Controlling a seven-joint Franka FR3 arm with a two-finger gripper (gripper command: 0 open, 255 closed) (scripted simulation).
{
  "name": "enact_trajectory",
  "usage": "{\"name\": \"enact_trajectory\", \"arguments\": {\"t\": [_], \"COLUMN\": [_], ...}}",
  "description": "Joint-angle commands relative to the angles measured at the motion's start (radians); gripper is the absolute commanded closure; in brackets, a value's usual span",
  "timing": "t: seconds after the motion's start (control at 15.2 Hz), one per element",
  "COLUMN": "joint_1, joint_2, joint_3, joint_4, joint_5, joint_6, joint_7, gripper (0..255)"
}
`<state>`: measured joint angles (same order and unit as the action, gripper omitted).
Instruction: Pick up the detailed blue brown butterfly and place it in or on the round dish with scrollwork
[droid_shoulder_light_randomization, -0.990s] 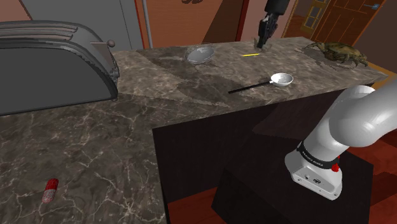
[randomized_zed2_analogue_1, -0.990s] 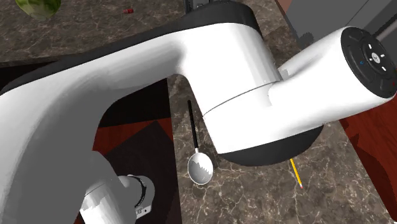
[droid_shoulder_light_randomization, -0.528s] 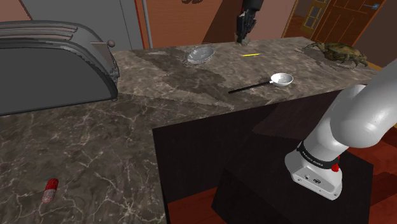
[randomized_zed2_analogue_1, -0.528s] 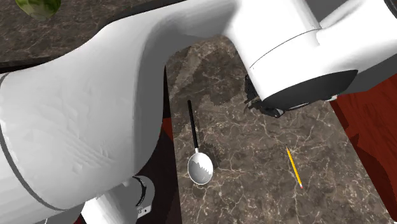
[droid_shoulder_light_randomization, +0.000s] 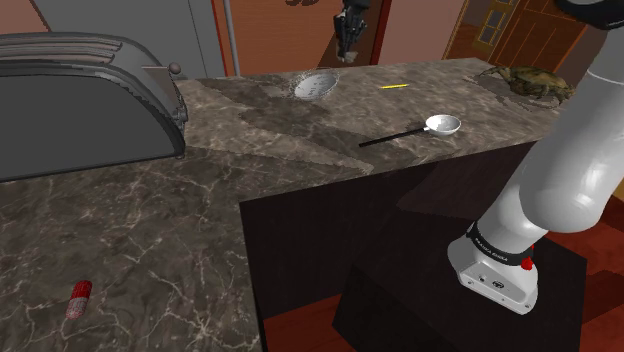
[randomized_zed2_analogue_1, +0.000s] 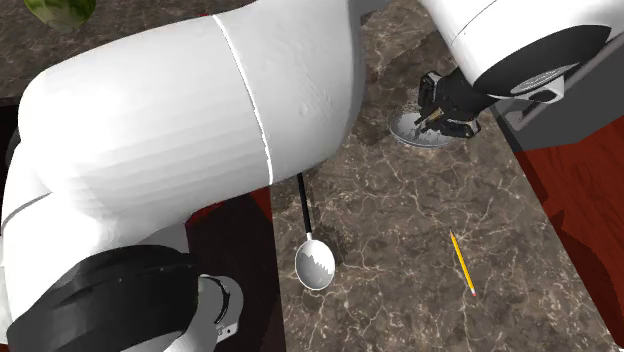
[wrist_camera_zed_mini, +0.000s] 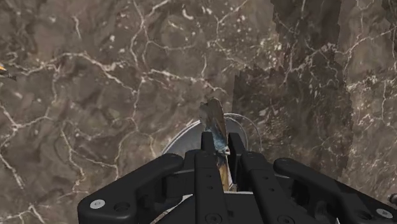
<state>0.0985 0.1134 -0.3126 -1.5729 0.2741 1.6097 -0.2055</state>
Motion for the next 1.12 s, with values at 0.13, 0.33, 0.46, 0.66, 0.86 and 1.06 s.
{"name": "enact_trajectory", "arguments": {"t": [0.13, 0.33, 0.46, 0.66, 0.86, 1.06], "joint_1": [-0.014, -0.033, -0.027, -0.020, -0.014, -0.010], "joint_2": [0.178, 0.293, 0.284, 0.274, 0.268, 0.264], "joint_3": [0.008, 0.018, 0.018, 0.018, 0.018, 0.018], "joint_4": [0.237, 0.390, 0.350, 0.295, 0.245, 0.200], "joint_5": [0.052, 0.081, 0.079, 0.076, 0.075, 0.076], "joint_6": [-0.063, -0.102, -0.072, -0.027, 0.015, 0.056], "joint_7": [0.019, 0.035, 0.028, 0.018, 0.008, -0.001], "gripper": [255, 255, 255, 255, 255, 255]}}
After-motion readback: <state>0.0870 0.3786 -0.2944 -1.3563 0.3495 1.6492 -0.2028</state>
